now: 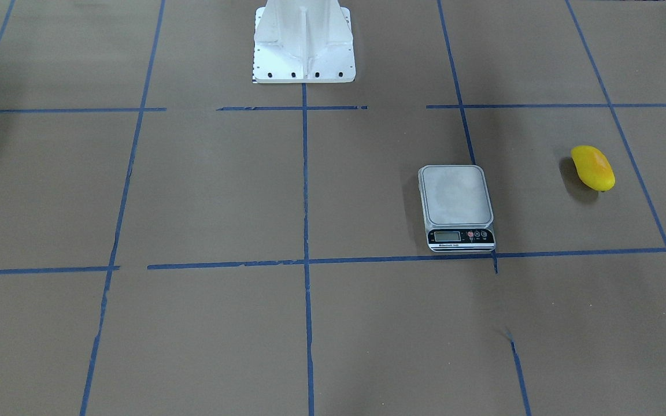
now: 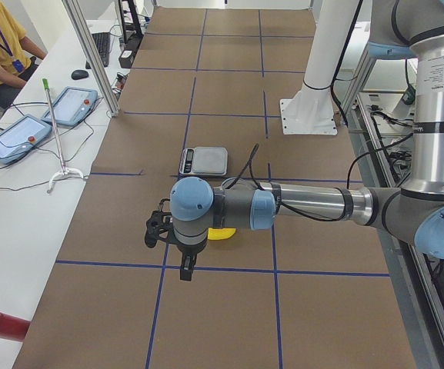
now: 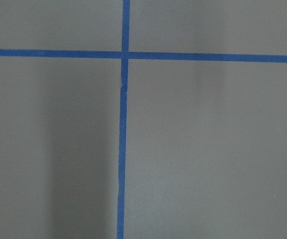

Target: Weigh mango

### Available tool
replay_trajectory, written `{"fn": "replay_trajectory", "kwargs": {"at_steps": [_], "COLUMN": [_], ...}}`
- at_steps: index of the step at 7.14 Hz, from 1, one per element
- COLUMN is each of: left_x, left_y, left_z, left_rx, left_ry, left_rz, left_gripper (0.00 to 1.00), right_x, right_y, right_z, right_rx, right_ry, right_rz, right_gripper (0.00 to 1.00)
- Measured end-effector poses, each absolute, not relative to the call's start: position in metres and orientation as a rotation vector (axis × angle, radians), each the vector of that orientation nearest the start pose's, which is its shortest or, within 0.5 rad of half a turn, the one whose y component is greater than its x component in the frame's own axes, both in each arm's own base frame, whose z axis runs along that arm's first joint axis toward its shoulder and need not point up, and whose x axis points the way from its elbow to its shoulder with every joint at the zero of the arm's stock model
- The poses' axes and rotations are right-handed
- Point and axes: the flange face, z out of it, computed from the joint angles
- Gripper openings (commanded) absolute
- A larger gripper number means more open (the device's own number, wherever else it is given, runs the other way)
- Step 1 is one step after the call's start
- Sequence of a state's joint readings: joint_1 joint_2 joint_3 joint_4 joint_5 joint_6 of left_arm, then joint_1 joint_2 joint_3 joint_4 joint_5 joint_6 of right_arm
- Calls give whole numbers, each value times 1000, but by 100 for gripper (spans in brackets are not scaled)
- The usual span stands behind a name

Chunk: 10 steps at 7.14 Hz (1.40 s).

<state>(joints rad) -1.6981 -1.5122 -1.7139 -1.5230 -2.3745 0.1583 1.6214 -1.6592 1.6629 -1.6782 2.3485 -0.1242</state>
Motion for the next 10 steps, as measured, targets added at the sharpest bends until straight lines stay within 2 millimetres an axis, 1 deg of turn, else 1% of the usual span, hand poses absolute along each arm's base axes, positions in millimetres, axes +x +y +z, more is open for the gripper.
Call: {"fn": "replay_trajectory", "kwargs": {"at_steps": [2,6,8,9,10], "left_x": [-120,-120,-116,-103,-77], "left_y": [-458,-458,-464,-470,-477], "left_z": [614,612,609,605,598], "left_rx": [154,164,168,151,118], "left_ry": [787,787,788,792,799], "left_rz": [43,46,53,46,36], "left_gripper": [100,100,100,100,100], "right_x": [86,86,86,86,86], "right_y": [-443,-443,-443,-443,-443], "right_z": [665,665,665,665,665], "right_rx": [-30,-30,-30,-30,-30], "right_ry": [-783,-783,-783,-783,-783], "right_rz": [-30,-29,-30,-30,-30], "right_gripper": [100,100,100,100,100]}}
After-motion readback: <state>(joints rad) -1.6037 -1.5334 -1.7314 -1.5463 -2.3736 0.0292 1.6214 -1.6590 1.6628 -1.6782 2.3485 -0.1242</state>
